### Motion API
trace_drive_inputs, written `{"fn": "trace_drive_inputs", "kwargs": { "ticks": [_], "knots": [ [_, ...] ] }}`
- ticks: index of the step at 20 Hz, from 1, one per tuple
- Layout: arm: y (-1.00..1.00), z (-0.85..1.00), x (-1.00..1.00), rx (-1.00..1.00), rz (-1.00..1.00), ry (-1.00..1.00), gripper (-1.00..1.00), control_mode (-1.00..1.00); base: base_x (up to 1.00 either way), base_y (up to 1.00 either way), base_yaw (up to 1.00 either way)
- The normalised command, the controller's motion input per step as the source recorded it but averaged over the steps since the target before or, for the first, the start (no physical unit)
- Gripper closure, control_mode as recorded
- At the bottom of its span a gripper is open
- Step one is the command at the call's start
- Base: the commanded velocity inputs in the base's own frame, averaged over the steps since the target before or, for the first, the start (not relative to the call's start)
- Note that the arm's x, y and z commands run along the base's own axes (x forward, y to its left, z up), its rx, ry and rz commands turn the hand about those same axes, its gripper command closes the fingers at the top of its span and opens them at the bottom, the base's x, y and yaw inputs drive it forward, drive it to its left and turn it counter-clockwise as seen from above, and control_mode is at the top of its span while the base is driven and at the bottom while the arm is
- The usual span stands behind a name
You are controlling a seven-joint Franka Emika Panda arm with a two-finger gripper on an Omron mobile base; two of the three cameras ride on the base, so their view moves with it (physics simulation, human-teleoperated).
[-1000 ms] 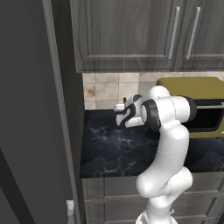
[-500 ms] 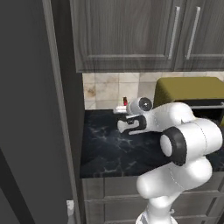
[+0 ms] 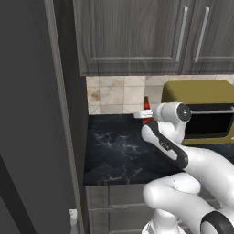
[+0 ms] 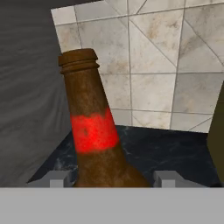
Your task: Place the beers on the top shelf of the fridge to keep them out of children's reach, and place the mushroom on lower shelves for easy access.
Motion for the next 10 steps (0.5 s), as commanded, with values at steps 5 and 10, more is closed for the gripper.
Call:
{"fn": "trace_drive_inputs", "kwargs": {
  "ticks": [5,10],
  "knots": [
    [-0.5,1.0,-1.0,0.0,0.09,0.0,1.0,-1.0,0.0,0.0,0.0],
    [-0.46,1.0,-1.0,0.0,0.08,0.0,1.0,-1.0,0.0,0.0,0.0]
  ]
}}
